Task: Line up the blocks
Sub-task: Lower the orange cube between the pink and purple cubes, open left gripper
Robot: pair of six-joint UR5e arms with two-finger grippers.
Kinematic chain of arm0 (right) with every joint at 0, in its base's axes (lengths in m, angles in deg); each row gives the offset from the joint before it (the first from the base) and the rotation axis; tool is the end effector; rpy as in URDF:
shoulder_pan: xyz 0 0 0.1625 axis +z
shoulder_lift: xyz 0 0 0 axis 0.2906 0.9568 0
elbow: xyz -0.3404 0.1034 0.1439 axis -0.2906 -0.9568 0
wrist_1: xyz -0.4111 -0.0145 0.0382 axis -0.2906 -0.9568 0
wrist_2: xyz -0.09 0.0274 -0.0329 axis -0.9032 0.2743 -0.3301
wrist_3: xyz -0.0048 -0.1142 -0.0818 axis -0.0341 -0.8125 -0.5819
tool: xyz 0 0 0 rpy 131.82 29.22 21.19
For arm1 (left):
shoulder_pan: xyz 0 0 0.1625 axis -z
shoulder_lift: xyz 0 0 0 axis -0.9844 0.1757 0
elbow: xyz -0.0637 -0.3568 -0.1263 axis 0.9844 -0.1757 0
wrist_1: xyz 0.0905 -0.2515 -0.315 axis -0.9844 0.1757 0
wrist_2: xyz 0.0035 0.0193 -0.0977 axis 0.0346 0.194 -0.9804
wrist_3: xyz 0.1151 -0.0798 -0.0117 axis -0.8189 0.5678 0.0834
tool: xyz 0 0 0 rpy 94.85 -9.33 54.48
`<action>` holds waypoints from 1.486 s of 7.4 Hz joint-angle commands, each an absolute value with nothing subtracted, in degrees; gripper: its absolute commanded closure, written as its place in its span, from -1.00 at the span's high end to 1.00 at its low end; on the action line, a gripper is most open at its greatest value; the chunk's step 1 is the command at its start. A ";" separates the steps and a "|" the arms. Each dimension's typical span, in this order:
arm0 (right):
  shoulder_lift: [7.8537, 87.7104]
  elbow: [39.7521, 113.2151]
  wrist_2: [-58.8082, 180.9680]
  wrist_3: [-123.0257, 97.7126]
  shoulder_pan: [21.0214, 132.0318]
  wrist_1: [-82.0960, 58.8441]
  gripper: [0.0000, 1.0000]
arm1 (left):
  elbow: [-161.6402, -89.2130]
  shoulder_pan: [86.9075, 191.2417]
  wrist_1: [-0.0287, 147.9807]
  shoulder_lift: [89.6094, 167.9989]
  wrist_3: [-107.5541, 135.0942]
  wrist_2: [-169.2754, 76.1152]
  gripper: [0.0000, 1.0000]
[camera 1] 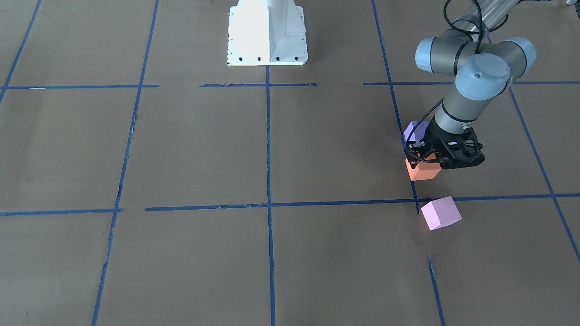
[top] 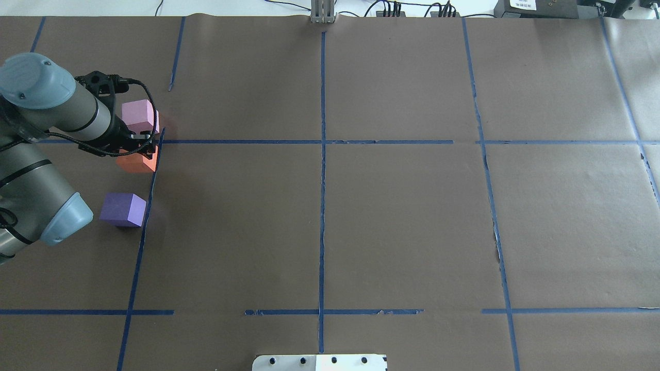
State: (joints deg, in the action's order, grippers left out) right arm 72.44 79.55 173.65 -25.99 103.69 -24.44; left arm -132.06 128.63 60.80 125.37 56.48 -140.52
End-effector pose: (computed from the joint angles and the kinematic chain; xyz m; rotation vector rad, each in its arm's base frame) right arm 0.0069 -0.4651 0.6298 -0.0121 -0.7962 -0.0140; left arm 0.3543 -0.5146 0.4153 0.0867 0.7593 -0.1256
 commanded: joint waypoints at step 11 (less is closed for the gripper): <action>72.46 79.55 173.67 -25.99 103.73 -24.44 1.00 | -127.53 130.06 66.86 124.41 52.13 -142.47 1.00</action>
State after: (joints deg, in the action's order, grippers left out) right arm 72.46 79.55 173.67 -25.99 103.73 -24.47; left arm -127.19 129.94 66.93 124.39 52.19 -142.42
